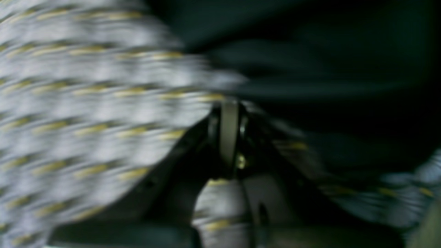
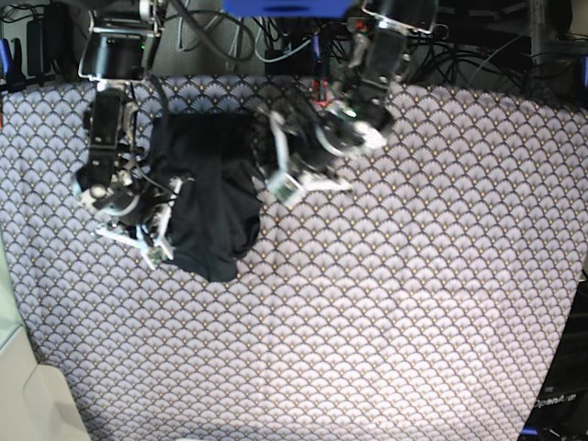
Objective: Fold the T-shirt properly
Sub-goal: 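Lower both grippers to the bundle's sides and push them inward, then open both grippers and lift them off the squared bundle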
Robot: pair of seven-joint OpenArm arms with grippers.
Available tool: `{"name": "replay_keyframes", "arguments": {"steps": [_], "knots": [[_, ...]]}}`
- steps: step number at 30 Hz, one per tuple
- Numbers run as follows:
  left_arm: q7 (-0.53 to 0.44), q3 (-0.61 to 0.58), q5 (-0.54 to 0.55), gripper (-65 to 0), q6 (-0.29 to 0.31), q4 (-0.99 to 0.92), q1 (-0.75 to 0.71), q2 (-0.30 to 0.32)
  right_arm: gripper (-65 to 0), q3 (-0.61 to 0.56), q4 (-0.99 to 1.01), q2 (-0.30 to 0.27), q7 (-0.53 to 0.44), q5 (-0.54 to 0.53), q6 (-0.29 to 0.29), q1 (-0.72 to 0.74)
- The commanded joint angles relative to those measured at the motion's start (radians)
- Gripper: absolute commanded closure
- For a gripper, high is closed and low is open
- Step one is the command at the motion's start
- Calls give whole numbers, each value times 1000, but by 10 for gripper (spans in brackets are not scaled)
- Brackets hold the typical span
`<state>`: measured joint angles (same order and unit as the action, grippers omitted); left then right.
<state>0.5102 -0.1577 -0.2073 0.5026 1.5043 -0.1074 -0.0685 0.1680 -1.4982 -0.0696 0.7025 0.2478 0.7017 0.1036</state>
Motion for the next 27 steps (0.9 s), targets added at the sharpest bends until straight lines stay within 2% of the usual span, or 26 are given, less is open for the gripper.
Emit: {"name": "replay_keyframes", "arguments": {"steps": [1,6,12,14,16,22,27], "knots": [[8,5,13,0,9,48,21,-12,0,2,-43,-9,-24,-15,-4,23],[110,43,13,0,15,175,38,-3,0,0,-153,-25,49,-15,-4,2],[178,126,6,0,21,292,8,0,0,3,-292,-29,62,-15,-4,-86],[186,169,6,0,21,332,-13,11,0,8,-328,-31,62,-15,-4,-117],[186,205,16,0,23,370,-45,48,0,43,-365,-31,62,-15,-4,-157],[178,221,16,0,23,431,-173,132,0,135,-443,-28,59,-20,-4,-264],[175,234,16,0,23,453,-275,149,0,210,-450,-23,58,-17,-4,-330]]}}
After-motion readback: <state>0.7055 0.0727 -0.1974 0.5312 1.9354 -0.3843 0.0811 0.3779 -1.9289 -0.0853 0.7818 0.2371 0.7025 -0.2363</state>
